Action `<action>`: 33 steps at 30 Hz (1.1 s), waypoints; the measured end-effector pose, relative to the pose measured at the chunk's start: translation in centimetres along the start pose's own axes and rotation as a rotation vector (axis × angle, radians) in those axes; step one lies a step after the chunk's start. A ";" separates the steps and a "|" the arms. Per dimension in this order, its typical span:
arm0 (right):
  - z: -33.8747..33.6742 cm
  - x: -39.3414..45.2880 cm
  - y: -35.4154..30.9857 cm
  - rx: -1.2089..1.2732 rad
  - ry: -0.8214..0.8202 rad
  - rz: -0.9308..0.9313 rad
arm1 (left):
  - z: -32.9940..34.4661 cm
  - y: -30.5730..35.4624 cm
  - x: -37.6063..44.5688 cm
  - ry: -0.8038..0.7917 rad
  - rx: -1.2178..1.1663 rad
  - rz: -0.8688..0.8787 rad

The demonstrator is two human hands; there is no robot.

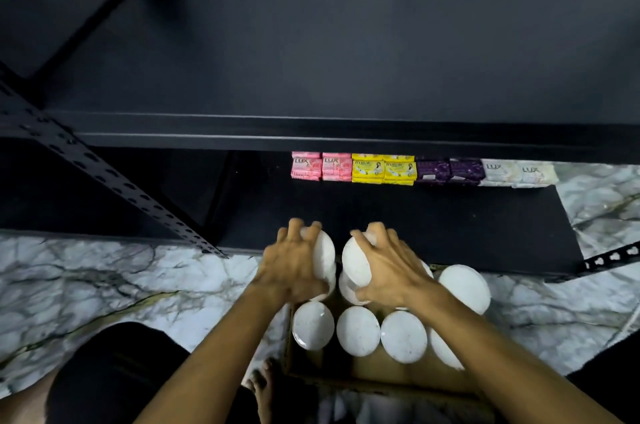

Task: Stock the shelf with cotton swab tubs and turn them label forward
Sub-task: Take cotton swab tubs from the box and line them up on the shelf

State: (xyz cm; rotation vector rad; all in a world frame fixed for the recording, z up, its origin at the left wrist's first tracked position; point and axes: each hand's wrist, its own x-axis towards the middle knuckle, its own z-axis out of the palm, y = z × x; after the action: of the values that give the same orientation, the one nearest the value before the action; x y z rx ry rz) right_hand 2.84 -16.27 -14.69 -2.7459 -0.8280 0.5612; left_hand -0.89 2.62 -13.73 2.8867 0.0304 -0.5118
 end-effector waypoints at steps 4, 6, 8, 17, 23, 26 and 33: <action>-6.4 -3.0 -1.4 -0.051 0.034 -0.055 | -5.5 1.5 -2.8 0.085 0.056 0.059; -9.5 -4.5 -2.0 -0.053 0.057 -0.070 | -8.3 2.2 -4.4 0.124 0.093 0.093; -12.6 -6.2 -2.7 -0.061 0.093 -0.092 | -11.4 3.0 -5.9 0.168 0.156 0.134; -24.7 -12.6 -5.4 -0.122 0.180 -0.187 | -23.7 6.5 -11.4 0.236 0.227 0.289; -30.0 -11.7 -6.2 -0.137 0.315 -0.212 | -28.5 7.2 -11.5 0.319 0.262 0.254; -31.5 -9.1 -6.4 -0.162 0.330 -0.214 | -30.1 6.3 -9.7 0.330 0.235 0.216; -31.4 -3.1 -6.6 -0.106 0.253 -0.183 | -30.9 3.9 -5.3 0.288 0.153 0.143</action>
State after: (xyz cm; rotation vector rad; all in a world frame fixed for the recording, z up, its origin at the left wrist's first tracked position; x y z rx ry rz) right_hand 10.43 -15.70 16.66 -2.7178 -1.0546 0.1346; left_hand 4.79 5.36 17.19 3.0571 -0.1764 -0.0733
